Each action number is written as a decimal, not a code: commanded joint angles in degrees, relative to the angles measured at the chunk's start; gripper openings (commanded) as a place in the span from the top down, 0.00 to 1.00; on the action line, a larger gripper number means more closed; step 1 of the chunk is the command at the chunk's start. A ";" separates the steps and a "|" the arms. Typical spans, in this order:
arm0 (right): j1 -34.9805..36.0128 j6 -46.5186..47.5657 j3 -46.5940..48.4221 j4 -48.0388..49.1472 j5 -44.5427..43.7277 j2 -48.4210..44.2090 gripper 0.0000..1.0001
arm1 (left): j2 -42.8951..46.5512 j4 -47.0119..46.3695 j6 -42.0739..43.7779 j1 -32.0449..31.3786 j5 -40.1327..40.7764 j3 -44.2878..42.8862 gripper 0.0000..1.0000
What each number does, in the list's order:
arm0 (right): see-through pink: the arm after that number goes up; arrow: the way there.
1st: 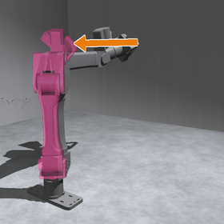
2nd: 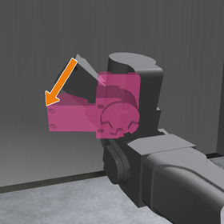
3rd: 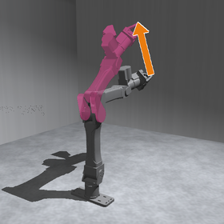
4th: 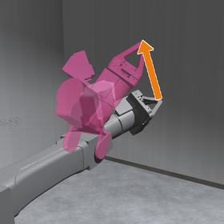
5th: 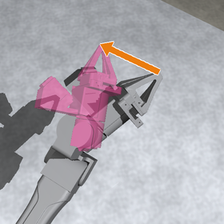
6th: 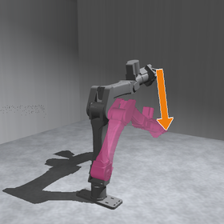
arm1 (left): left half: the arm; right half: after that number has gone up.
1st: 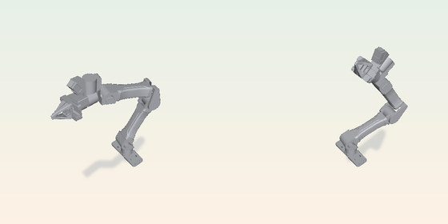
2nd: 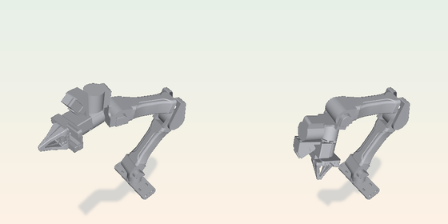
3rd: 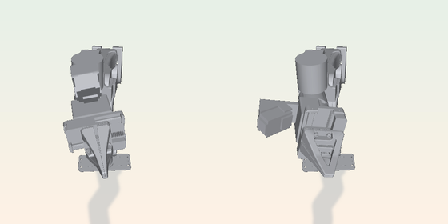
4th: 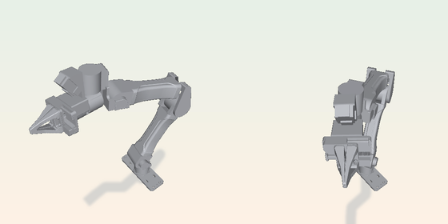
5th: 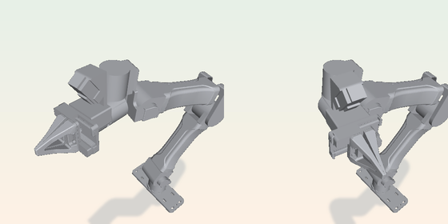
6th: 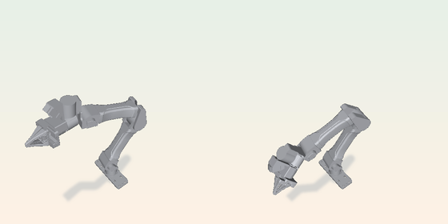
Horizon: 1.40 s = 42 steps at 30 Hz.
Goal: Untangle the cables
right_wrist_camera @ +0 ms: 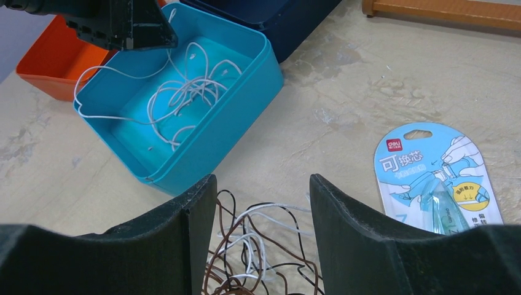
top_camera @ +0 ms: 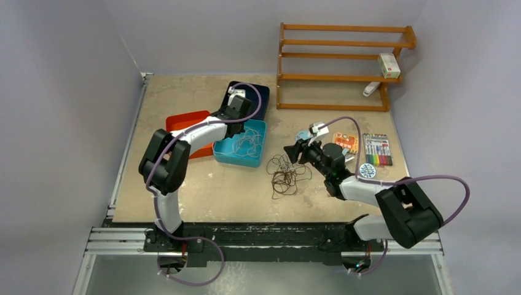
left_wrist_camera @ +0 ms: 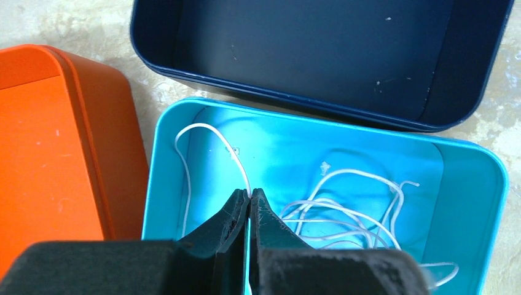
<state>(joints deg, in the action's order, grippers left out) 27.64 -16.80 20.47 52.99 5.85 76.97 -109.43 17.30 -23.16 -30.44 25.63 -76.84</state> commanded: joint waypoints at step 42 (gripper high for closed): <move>0.17 -0.65 2.22 5.89 3.96 3.63 0.40 | 20.77 18.73 -3.91 -0.13 3.68 6.86 0.64</move>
<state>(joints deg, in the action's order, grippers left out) 27.66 -17.06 20.67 55.22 8.45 80.64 -91.88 32.82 -25.19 -31.75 25.28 -71.29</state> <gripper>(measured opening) 0.595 0.359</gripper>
